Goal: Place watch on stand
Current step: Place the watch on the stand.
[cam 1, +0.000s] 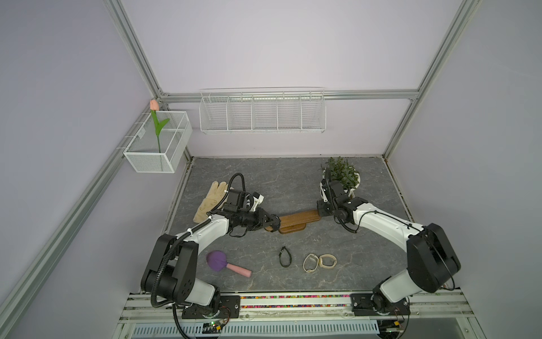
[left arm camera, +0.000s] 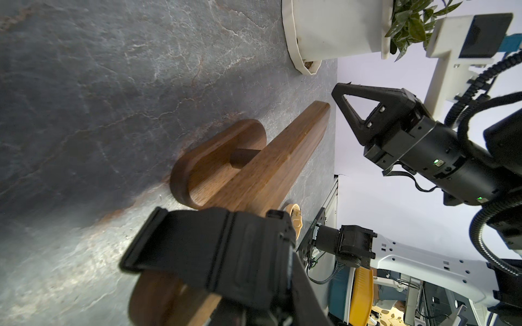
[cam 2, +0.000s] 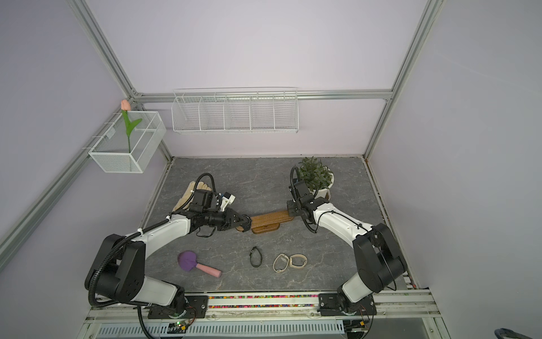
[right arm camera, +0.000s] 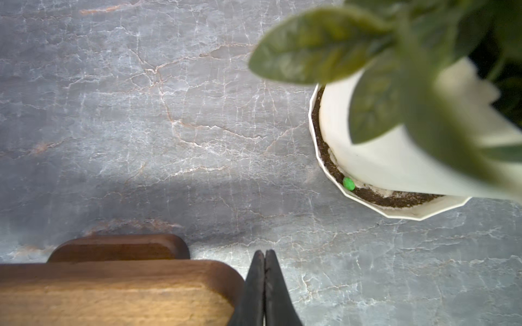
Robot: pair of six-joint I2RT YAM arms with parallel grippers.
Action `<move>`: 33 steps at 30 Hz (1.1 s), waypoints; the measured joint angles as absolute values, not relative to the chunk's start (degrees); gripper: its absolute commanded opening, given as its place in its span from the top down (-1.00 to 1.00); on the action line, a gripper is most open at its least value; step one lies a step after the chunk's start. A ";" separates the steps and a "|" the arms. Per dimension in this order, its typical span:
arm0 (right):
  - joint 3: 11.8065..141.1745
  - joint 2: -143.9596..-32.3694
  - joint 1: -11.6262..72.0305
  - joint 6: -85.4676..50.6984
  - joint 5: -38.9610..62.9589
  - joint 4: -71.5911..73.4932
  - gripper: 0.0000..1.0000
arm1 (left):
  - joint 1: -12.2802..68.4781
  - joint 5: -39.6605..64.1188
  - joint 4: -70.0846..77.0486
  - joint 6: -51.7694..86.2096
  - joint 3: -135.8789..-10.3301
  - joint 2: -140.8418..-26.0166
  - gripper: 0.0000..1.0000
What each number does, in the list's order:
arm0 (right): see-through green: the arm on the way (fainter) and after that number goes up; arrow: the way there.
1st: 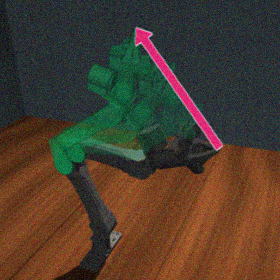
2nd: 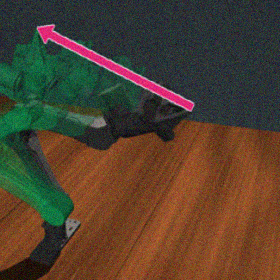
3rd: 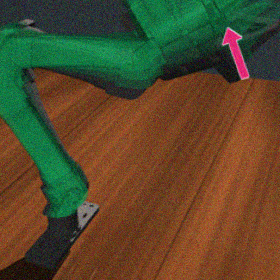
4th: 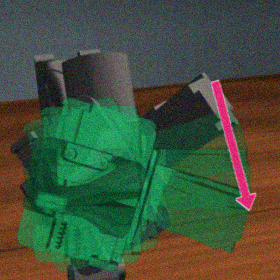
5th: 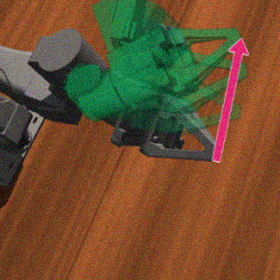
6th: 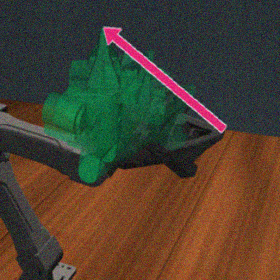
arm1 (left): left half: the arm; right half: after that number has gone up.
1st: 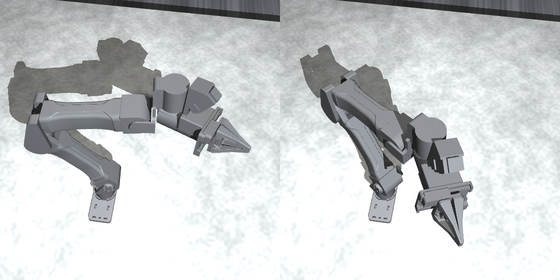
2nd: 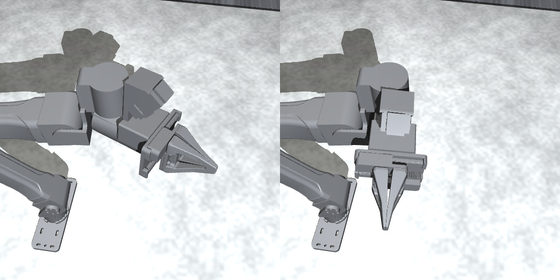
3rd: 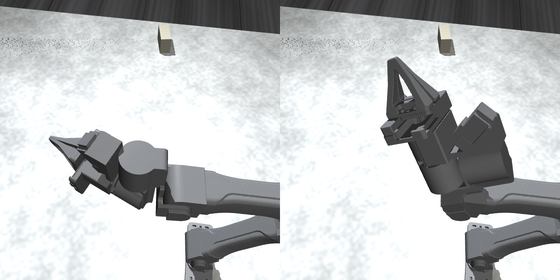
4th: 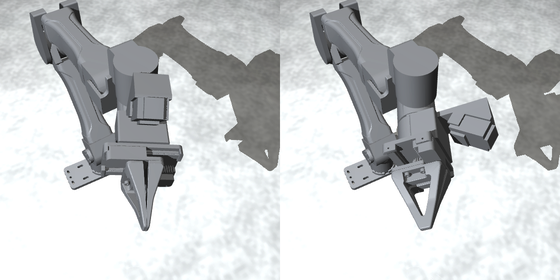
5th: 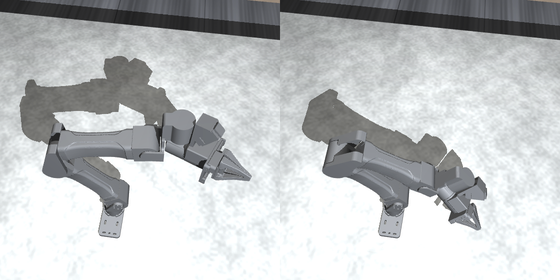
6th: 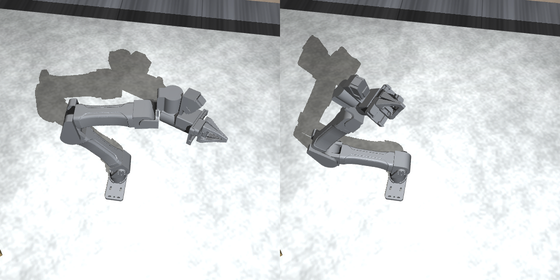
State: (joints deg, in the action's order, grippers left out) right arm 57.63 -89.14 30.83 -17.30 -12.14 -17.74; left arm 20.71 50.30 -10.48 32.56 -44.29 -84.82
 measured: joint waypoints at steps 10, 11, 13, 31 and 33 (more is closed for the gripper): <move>57.10 -89.14 30.87 -19.09 -10.44 -17.69 0.86 | 23.88 50.46 -8.43 33.47 -45.50 -87.07 1.00; 57.06 -89.17 30.96 -19.33 -10.24 -17.69 0.86 | 24.12 50.52 -7.92 33.74 -45.52 -87.53 1.00; 57.04 -89.25 31.27 -19.73 -9.89 -17.61 0.86 | 24.49 50.63 -7.09 34.11 -45.52 -88.42 1.00; 57.04 -91.22 33.21 -21.10 -9.15 -15.94 0.86 | 27.81 51.03 -2.87 36.71 -48.25 -92.58 1.00; 57.04 -91.39 33.23 -21.17 -9.15 -15.86 0.86 | 28.05 51.03 -2.90 36.86 -48.51 -92.82 1.00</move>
